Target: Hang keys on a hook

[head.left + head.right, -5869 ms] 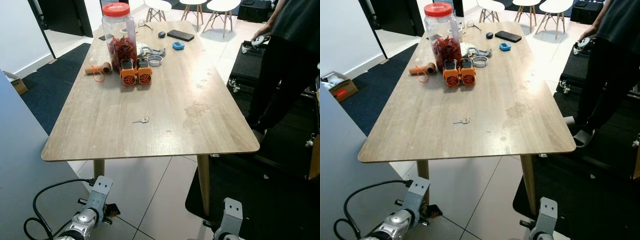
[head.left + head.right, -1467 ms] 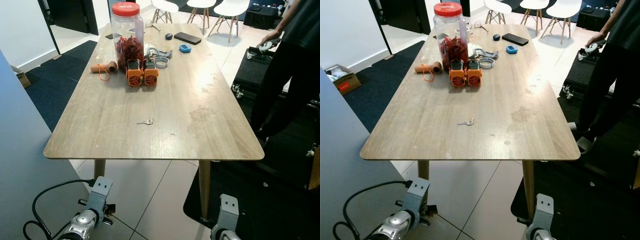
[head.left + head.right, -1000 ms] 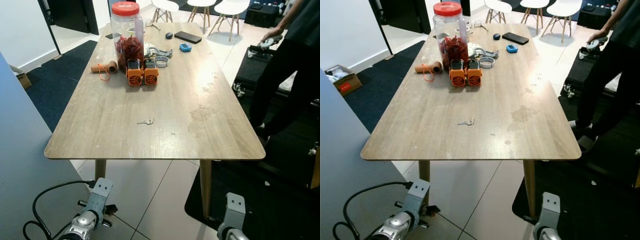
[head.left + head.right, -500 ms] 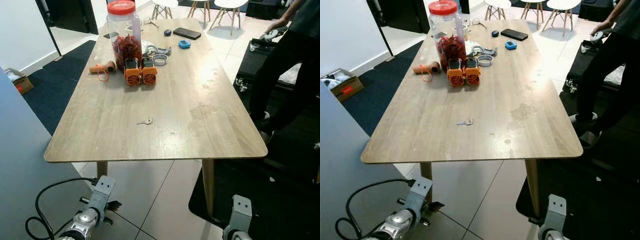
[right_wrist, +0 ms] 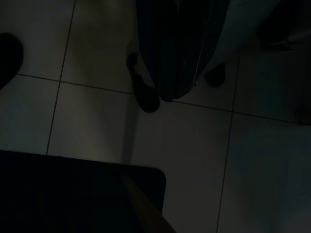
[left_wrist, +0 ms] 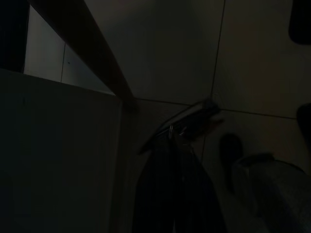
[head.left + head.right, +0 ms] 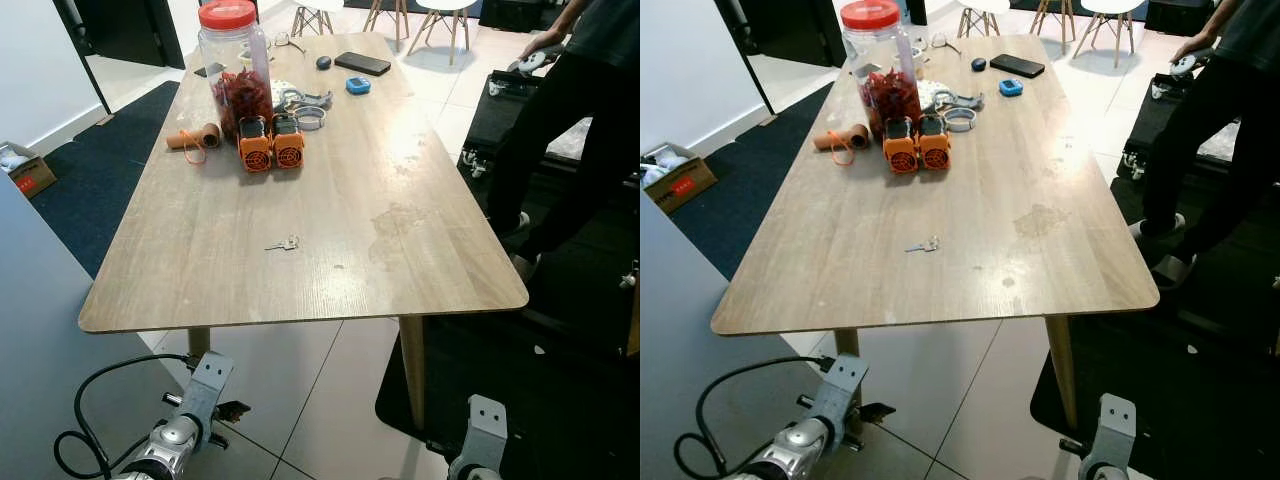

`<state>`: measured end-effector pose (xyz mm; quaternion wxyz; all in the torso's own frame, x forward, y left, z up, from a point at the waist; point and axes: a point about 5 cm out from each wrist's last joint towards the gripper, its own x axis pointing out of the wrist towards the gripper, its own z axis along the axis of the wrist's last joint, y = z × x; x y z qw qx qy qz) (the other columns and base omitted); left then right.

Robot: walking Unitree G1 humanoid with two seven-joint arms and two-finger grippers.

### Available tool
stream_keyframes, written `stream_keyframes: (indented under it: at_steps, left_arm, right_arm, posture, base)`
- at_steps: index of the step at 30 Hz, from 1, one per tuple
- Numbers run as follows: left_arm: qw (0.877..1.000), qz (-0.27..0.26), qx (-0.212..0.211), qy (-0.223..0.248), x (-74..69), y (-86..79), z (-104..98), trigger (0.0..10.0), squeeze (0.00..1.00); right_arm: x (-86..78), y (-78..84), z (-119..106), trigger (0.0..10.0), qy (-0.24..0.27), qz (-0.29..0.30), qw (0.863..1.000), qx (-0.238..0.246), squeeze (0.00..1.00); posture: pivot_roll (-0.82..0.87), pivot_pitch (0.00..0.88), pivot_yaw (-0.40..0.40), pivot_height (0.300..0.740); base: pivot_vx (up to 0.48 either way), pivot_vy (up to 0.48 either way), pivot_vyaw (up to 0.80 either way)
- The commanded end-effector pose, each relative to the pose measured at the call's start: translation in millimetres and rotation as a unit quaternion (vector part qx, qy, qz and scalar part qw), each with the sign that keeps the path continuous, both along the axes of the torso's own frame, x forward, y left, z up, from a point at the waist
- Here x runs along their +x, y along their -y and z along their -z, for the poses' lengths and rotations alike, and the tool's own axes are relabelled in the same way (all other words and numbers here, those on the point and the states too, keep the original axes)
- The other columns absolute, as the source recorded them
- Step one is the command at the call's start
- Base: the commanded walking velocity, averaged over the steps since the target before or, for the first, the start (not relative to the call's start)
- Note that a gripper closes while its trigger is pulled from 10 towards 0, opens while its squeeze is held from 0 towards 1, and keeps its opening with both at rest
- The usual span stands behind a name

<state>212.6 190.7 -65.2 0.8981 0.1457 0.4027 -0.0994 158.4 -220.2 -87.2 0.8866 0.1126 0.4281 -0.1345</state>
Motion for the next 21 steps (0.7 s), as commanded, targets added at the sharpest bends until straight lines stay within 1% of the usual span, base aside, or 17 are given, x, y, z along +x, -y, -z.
stream_keyframes:
  at_steps: [1, 8, 21]
  left_arm:
    - [1.000, 0.008, 0.001, -0.008, -0.9, 1.2, 1.1, 10.0, 0.00]
    - [1.000, 0.007, 0.000, -0.006, 0.4, 1.5, 0.3, 10.0, 0.00]
    - [1.000, 0.008, 0.001, -0.005, 0.0, 1.4, 0.4, 10.0, 0.00]
  right_arm:
    - [0.8, 1.0, -0.8, 10.0, 0.006, 0.007, 1.000, 0.001, 0.00]
    - [4.0, 1.6, -2.2, 10.0, 0.009, 0.006, 1.000, 0.001, 0.00]
    - [3.6, 2.1, -2.1, 10.0, 0.008, 0.003, 1.000, 0.001, 0.00]
  posture:
    - [0.02, 0.043, 0.041, 0.740]
    - [0.02, 0.039, 0.040, 0.740]
    - [0.02, 0.051, 0.040, 0.740]
  base:
    - [0.000, 0.000, 0.00]
    - [0.000, 0.000, 0.00]
    - [0.000, 0.000, 0.00]
